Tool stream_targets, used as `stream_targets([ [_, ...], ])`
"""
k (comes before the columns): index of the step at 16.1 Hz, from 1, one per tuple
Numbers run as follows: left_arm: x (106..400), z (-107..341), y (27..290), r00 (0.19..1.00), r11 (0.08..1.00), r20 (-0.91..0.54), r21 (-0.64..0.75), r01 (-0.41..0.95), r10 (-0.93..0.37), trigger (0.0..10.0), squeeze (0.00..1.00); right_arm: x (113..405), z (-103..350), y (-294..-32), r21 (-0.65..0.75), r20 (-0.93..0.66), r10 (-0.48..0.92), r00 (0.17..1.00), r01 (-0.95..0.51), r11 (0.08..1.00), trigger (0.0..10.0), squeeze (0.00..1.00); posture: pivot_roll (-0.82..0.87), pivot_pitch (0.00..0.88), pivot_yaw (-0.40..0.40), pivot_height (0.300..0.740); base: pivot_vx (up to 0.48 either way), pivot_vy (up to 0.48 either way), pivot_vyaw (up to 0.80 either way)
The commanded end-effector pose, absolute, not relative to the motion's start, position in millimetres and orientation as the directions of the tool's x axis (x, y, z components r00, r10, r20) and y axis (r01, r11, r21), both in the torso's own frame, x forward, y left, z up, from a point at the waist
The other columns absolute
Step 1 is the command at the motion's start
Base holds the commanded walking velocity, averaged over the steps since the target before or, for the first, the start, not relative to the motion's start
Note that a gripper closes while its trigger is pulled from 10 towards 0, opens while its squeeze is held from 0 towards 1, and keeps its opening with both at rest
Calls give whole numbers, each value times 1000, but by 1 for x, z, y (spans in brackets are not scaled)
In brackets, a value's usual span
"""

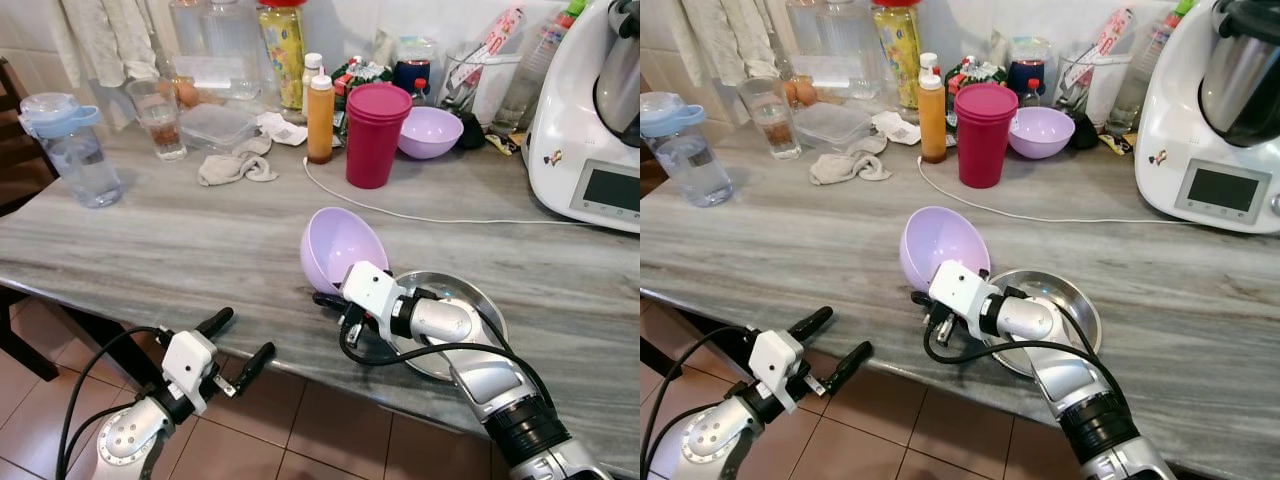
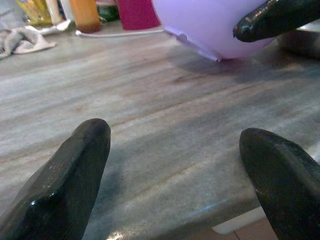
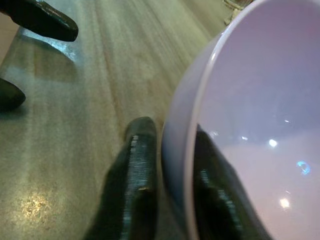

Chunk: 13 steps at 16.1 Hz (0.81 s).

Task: Setting the table

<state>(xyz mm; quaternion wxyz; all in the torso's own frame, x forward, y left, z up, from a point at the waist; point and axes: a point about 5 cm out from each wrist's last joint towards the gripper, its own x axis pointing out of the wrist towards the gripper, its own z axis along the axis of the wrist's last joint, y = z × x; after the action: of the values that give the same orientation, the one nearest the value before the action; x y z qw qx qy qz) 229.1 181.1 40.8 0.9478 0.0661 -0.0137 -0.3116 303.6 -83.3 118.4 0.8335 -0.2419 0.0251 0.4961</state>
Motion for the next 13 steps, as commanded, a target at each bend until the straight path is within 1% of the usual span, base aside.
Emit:
stream_targets([
  [1,222,21,182,802,795,-102,108,597,-588,10000,0,304,116,-83,-388,-294,816,498,-842,374,10000,1000,-195,72,15,740,0,0,0],
  [5,220,10,182,800,795,-126,99,598,-586,10000,0,306,119,-83,-412,-279,811,514,-827,382,10000,1000,-199,69,18,740,0,0,0],
  [9,223,14,182,793,783,-80,127,609,-603,10000,0,307,126,-81,-434,-250,818,518,-815,384,10000,1000,-203,64,22,740,0,0,0],
  [13,228,16,183,794,783,-68,133,608,-605,10000,0,312,144,-78,-449,-165,809,563,-774,447,10000,1000,-201,59,24,740,0,0,0],
])
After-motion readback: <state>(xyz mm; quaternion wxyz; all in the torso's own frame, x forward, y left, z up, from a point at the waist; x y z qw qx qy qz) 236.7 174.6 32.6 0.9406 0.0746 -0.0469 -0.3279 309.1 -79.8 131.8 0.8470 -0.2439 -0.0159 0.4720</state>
